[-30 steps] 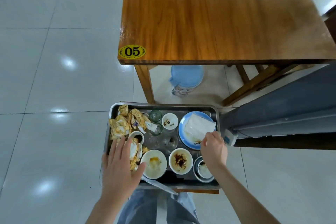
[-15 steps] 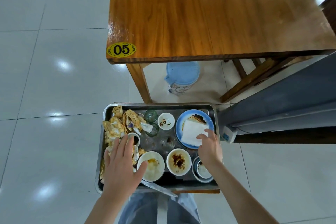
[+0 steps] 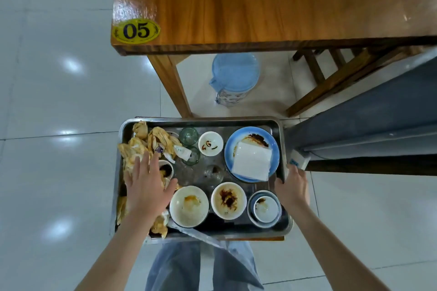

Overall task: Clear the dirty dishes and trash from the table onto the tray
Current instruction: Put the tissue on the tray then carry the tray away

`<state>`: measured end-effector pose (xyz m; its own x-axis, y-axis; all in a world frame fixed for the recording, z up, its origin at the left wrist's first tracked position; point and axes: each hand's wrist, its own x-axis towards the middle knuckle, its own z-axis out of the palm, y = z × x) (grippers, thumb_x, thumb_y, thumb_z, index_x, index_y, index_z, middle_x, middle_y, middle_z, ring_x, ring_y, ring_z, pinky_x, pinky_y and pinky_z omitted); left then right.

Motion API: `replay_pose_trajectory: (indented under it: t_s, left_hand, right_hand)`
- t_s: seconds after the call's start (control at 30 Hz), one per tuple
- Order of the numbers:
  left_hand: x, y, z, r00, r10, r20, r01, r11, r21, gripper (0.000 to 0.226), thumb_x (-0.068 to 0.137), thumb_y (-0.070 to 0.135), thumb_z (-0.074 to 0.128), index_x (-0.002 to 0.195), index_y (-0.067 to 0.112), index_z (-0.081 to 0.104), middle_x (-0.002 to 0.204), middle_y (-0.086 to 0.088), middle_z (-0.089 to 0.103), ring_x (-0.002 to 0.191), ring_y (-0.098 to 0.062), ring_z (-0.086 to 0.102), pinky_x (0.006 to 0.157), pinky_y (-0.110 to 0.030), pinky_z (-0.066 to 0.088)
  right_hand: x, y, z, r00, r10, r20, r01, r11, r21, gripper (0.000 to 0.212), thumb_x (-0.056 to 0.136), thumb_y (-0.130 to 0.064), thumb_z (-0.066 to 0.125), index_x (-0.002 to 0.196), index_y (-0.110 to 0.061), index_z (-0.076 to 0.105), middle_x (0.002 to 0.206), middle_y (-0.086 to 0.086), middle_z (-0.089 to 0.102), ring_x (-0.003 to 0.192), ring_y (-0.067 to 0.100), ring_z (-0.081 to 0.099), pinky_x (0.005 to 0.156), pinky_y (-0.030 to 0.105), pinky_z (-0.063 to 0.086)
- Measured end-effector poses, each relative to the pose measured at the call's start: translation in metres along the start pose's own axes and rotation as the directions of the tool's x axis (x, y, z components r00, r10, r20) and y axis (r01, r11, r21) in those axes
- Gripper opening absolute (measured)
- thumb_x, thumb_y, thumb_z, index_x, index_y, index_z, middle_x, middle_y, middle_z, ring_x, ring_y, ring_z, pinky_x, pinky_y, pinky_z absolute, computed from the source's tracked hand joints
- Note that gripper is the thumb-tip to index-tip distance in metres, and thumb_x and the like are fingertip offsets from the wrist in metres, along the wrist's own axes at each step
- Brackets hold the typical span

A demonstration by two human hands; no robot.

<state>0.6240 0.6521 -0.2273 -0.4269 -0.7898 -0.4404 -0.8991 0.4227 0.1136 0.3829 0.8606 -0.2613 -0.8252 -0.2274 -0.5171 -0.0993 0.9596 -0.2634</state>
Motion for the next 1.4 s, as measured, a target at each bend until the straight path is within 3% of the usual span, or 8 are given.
replay_pose_trajectory:
  t_s: [0.23,0.37,0.5,0.57,0.87,0.93,1.07,1.4]
  left_hand:
    - [0.017,-0.019,0.016,0.980,-0.199,0.020,0.199,0.980,-0.006,0.070,0.090,0.042,0.048,0.147,0.013,0.018,0.155,-0.014,0.017,0.141,-0.034,0.019,0.109,-0.055,0.023]
    - [0.034,-0.029,0.013,0.902,-0.427,0.073,0.433,0.891,-0.135,0.064,0.089,0.025,0.052,0.143,0.008,0.022,0.143,-0.018,0.034,0.127,-0.040,0.036,0.102,-0.057,0.032]
    - [0.049,-0.043,0.014,0.867,-0.450,0.213,0.490,0.848,-0.203,0.025,0.091,0.019,0.050,0.107,0.001,0.057,0.106,-0.021,0.061,0.094,-0.038,0.056,0.078,-0.045,0.044]
    - [0.052,-0.048,0.014,0.871,-0.433,0.234,0.480,0.853,-0.207,0.025,0.091,0.021,0.051,0.097,0.000,0.062,0.100,-0.022,0.063,0.092,-0.039,0.056,0.075,-0.043,0.044]
    - [0.055,-0.052,0.016,0.854,-0.520,-0.030,0.505,0.840,-0.197,0.041,0.084,0.017,0.057,0.121,0.002,0.049,0.118,-0.023,0.050,0.106,-0.044,0.049,0.086,-0.052,0.045]
    - [0.057,-0.056,0.017,0.835,-0.551,0.009,0.540,0.814,-0.214,0.050,0.084,0.016,0.058,0.128,0.001,0.042,0.124,-0.025,0.046,0.112,-0.045,0.046,0.091,-0.053,0.042]
    - [0.062,-0.070,0.023,0.802,-0.573,0.170,0.594,0.735,-0.328,0.038,0.088,0.008,0.048,0.125,-0.003,0.045,0.120,-0.027,0.053,0.111,-0.045,0.050,0.090,-0.050,0.042]
    - [0.066,-0.078,0.032,0.791,-0.591,0.159,0.597,0.689,-0.411,0.044,0.086,-0.004,0.047,0.129,0.002,0.039,0.121,-0.029,0.051,0.113,-0.045,0.048,0.091,-0.049,0.042]
  right_hand:
    - [0.014,0.007,0.007,0.990,0.079,0.114,-0.085,0.995,0.051,0.059,0.089,-0.016,0.056,0.140,-0.014,0.028,0.129,0.018,0.047,0.115,0.036,0.048,0.093,0.048,0.047]
    - [0.020,0.003,0.011,0.987,0.115,0.112,-0.124,0.990,0.074,0.055,0.088,-0.008,0.051,0.140,-0.012,0.033,0.126,0.019,0.052,0.114,0.036,0.050,0.090,0.042,0.044]
    - [0.029,0.003,0.012,0.978,0.174,0.112,-0.182,0.981,0.072,0.051,0.084,-0.001,0.051,0.133,-0.011,0.040,0.119,0.019,0.056,0.109,0.036,0.053,0.088,0.043,0.047]
    - [0.032,0.003,0.014,0.970,0.210,0.119,-0.220,0.972,0.077,0.051,0.083,0.003,0.050,0.132,-0.010,0.042,0.117,0.020,0.057,0.108,0.036,0.053,0.087,0.043,0.048]
    - [0.040,0.005,0.015,0.961,0.257,0.106,-0.267,0.959,0.098,0.044,0.087,0.001,0.050,0.130,-0.008,0.048,0.119,0.020,0.056,0.107,0.034,0.053,0.075,0.033,0.043]
    - [0.040,0.006,0.016,0.962,0.254,0.098,-0.263,0.960,0.097,0.044,0.086,0.001,0.050,0.129,-0.008,0.049,0.119,0.020,0.057,0.107,0.035,0.053,0.078,0.035,0.045]
    - [0.040,0.006,0.017,0.957,0.280,0.074,-0.287,0.951,0.113,0.041,0.086,0.002,0.048,0.126,-0.005,0.050,0.116,0.023,0.057,0.105,0.039,0.053,0.076,0.035,0.044]
    - [0.043,0.005,0.016,0.939,0.339,0.052,-0.342,0.917,0.204,0.033,0.090,-0.007,0.053,0.122,-0.010,0.056,0.114,0.020,0.060,0.101,0.036,0.057,0.072,0.031,0.044]
